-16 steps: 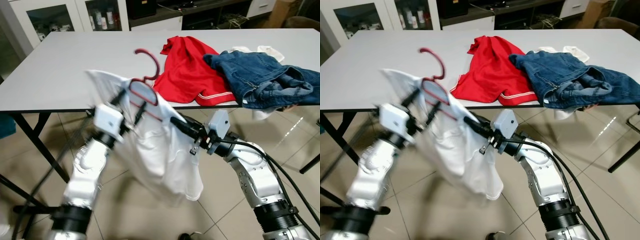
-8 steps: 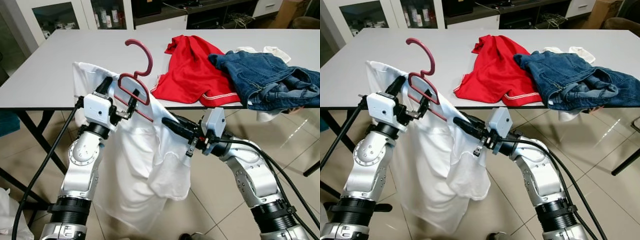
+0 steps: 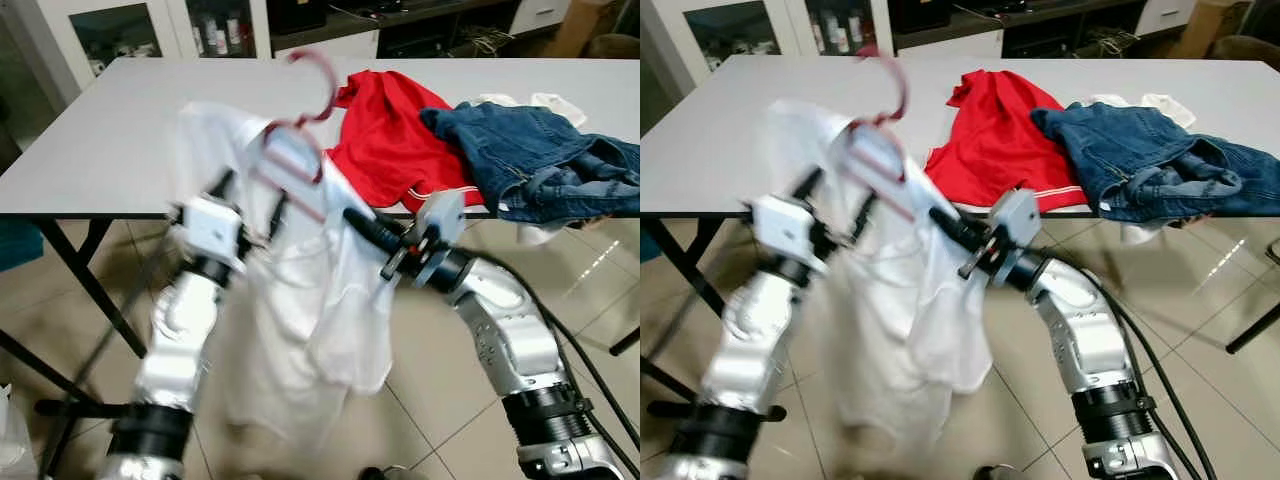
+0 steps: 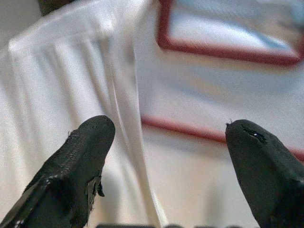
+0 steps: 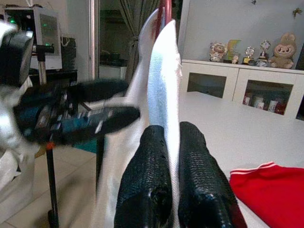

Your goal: Hang hanger

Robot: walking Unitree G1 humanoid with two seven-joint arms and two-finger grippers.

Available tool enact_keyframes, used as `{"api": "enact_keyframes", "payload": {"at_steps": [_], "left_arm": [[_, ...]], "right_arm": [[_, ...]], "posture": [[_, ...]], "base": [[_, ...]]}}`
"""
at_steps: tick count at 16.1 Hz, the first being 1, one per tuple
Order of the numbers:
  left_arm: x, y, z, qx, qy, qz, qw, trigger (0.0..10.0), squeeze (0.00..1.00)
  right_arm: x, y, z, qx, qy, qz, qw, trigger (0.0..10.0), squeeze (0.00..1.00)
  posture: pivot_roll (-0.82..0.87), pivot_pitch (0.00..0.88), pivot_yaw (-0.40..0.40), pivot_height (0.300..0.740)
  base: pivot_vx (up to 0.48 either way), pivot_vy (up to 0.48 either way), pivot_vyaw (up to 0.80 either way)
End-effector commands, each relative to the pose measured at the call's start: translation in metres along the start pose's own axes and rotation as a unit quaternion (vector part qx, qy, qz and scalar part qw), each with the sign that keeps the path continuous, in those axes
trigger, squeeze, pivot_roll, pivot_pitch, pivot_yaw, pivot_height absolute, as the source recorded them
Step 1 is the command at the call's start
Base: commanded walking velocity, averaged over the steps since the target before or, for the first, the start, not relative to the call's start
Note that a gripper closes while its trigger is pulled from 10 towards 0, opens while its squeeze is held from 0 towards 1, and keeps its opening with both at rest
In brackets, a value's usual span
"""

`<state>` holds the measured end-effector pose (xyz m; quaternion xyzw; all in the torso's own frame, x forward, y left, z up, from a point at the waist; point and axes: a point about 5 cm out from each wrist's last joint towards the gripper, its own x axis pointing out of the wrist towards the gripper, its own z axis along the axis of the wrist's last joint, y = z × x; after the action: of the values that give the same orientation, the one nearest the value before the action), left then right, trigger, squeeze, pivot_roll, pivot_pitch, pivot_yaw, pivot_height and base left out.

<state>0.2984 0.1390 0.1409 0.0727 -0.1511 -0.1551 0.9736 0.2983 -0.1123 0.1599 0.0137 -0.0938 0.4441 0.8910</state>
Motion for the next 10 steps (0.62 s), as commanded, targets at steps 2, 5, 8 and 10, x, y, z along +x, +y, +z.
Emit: {"api": "enact_keyframes", "payload": {"at_steps": [2,5,8,10], "left_arm": [[0.001,-0.002,0.008,0.013,-0.019,0.000,1.000,10.0,0.00],[0.002,0.003,0.008,0.020,-0.019,0.012,1.000,10.0,0.00],[0.007,0.014,0.006,0.038,-0.010,0.038,0.998,10.0,0.00],[0.009,0.019,0.003,0.041,0.006,0.064,0.997,10.0,0.00]], "right_arm": [[0.003,-0.001,0.008,0.001,-0.017,-0.005,1.000,10.0,0.00],[0.005,0.003,0.008,-0.001,-0.016,0.007,1.000,10.0,0.00],[0.002,0.014,0.009,0.008,-0.019,0.046,0.999,10.0,0.00],[0.001,0.020,0.009,0.013,-0.020,0.067,0.997,10.0,0.00]], "posture": [[-0.04,0.000,0.031,0.740],[-0.04,0.000,0.031,0.740],[-0.04,0.000,0.035,0.740],[-0.05,0.000,0.035,0.740]], "base": [[0.000,0.000,0.00],[0.000,0.000,0.00],[0.000,0.000,0.00],[0.000,0.000,0.00]]}}
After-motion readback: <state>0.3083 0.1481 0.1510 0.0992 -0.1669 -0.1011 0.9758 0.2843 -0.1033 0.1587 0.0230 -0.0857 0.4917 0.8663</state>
